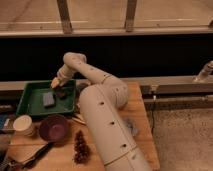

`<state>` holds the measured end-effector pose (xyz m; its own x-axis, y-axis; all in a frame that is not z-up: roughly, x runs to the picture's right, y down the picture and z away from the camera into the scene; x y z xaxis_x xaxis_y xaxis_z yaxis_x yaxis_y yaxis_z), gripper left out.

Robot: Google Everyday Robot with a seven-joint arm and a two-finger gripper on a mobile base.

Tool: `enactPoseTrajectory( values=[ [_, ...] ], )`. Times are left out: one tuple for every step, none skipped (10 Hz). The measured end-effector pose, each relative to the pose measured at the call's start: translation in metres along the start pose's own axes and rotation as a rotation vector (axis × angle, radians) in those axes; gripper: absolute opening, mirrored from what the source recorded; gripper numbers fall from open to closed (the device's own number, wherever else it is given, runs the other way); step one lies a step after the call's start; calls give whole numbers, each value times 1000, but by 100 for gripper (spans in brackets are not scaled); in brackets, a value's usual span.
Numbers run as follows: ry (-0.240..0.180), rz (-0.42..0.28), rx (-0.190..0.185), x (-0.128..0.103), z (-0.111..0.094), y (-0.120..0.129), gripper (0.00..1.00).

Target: Wipe tray with eraser

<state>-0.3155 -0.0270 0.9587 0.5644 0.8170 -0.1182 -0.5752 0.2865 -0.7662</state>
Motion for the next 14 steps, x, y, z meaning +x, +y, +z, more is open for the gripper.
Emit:
enactPoseTrajectory(
  values=[
    [-1,-4,-2,5,-3,5,0],
    [0,3,-3,16,-9,12,0],
    [0,13,-6,31,-15,23,0],
    [2,23,-9,44,-20,33,0],
    [7,34,-8,55,-26,38,0],
    [13,48,-4,62,-30,41,0],
    [18,56,2,66,-33,42,0],
    [15,58,8,66,-35,43,0],
    [9,61,18,62,-38,38,0],
    [4,64,33,55,-41,24,0],
    [2,64,44,49,-43,13,0],
    [-1,65,53,41,-42,1,0],
    [-5,66,55,35,-40,-4,0],
    [-6,62,52,30,-37,-7,0]
  ],
)
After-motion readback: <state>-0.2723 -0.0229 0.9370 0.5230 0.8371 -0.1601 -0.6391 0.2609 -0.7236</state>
